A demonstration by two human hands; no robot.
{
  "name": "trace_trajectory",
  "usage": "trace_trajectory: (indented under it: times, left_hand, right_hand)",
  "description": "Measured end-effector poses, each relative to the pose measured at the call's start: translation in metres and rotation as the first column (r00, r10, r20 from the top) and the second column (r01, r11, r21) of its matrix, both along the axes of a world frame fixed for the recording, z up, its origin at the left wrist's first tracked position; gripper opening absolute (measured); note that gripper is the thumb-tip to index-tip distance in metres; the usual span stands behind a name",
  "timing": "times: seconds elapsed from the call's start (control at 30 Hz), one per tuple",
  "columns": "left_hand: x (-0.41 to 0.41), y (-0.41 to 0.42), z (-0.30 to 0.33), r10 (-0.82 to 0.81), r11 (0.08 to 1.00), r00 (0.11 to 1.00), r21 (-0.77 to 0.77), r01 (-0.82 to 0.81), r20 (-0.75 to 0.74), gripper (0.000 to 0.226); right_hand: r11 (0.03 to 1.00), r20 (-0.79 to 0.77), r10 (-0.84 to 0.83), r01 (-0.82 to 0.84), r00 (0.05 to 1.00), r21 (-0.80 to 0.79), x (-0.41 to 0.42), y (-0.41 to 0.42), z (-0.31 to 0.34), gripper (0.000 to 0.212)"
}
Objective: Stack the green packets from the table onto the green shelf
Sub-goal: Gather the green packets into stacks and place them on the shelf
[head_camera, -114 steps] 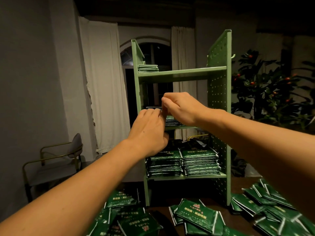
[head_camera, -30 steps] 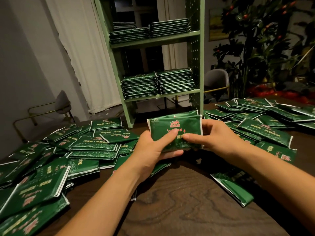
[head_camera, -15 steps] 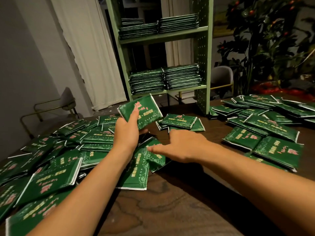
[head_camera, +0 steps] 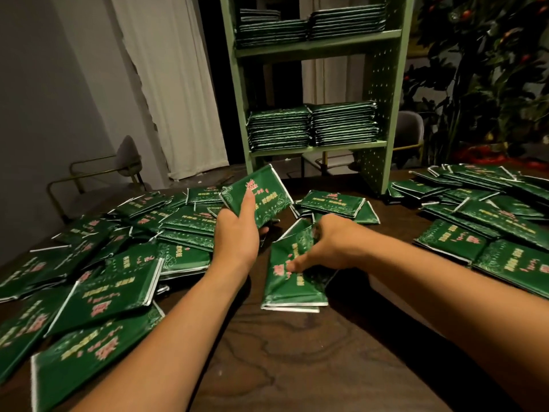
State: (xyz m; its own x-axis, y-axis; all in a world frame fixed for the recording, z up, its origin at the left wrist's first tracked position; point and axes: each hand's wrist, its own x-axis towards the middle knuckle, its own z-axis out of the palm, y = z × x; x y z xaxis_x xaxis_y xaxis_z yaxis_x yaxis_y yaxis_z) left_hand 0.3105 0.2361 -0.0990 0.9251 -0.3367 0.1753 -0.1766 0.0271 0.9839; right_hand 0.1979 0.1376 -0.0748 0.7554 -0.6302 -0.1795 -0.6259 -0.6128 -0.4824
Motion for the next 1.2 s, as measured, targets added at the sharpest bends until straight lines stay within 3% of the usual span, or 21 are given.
trace_trajectory:
  times: [0.1, 0.2, 0.33, 0.43, 0.5, 0.6, 0.67, 0.77, 0.87, 0.93, 1.07, 1.13, 1.2]
  left_hand:
    - [0.001, -0.001, -0.003, -0.03, 1.0, 1.0, -0.009, 0.03, 0.004, 0.035]
    - [0.002, -0.004, -0.009, -0.079, 0.993, 0.997, -0.09, 0.08, 0.009, 0.029]
    - [0.001, -0.007, -0.015, -0.117, 0.982, 0.993, -0.151, 0.115, -0.005, 0.016]
    - [-0.003, -0.012, -0.017, -0.064, 0.995, 0.997, -0.07, 0.067, 0.05, 0.03]
    - [-0.007, -0.015, -0.017, -0.072, 0.995, 0.996, -0.059, 0.075, 0.059, 0.03]
    - [-0.018, -0.018, -0.013, -0.247, 0.955, 0.967, -0.182, 0.233, -0.055, 0.012]
    - [-0.026, -0.019, -0.012, -0.373, 0.904, 0.925, -0.253, 0.345, -0.072, 0.016]
    - [-0.025, -0.021, -0.019, -0.419, 0.892, 0.907, -0.163, 0.421, 0.046, 0.039]
    - [-0.024, -0.021, -0.022, -0.34, 0.936, 0.936, -0.063, 0.346, 0.094, 0.047]
    - [-0.022, -0.022, -0.021, -0.249, 0.961, 0.968, -0.11, 0.252, 0.038, 0.037]
    - [-0.009, -0.017, -0.014, -0.163, 0.951, 0.978, -0.284, 0.12, -0.131, 0.036]
    - [-0.004, -0.012, -0.011, -0.154, 0.949, 0.976, -0.299, 0.103, -0.153, 0.025]
    - [-0.003, -0.008, -0.009, -0.17, 0.949, 0.977, -0.288, 0.129, -0.125, 0.017]
  right_hand:
    - [0.997, 0.093, -0.001, -0.006, 0.996, 0.08, -0.015, -0.023, 0.0, 0.046]
    - [0.966, 0.291, -0.114, 0.038, 0.95, 0.256, -0.025, -0.044, -0.008, 0.032]
    - [0.833, 0.539, -0.389, 0.036, 0.747, 0.552, -0.03, -0.052, -0.021, 0.027]
    - [0.738, 0.619, -0.455, -0.117, 0.64, 0.664, -0.031, -0.045, -0.018, 0.014]
    - [0.712, 0.654, -0.43, -0.211, 0.623, 0.669, -0.031, -0.04, -0.018, 0.018]
    - [0.716, 0.672, -0.433, -0.224, 0.601, 0.662, -0.03, -0.039, -0.023, 0.021]
    - [0.725, 0.69, -0.454, -0.217, 0.564, 0.654, -0.03, -0.04, -0.026, 0.019]
    - [0.728, 0.724, -0.456, -0.251, 0.517, 0.638, -0.03, -0.041, -0.03, 0.02]
    - [0.685, 0.713, -0.409, -0.324, 0.57, 0.653, -0.03, -0.042, -0.031, 0.024]
    - [0.679, 0.711, -0.387, -0.341, 0.586, 0.65, -0.029, -0.045, -0.031, 0.03]
    - [0.823, 0.771, -0.377, -0.196, 0.513, 0.533, -0.036, -0.054, -0.024, 0.025]
    - [0.887, 0.826, -0.263, -0.211, 0.498, 0.41, -0.045, -0.058, -0.02, 0.018]
    - [0.922, 0.814, -0.069, -0.275, 0.577, 0.273, -0.053, -0.059, -0.018, 0.012]
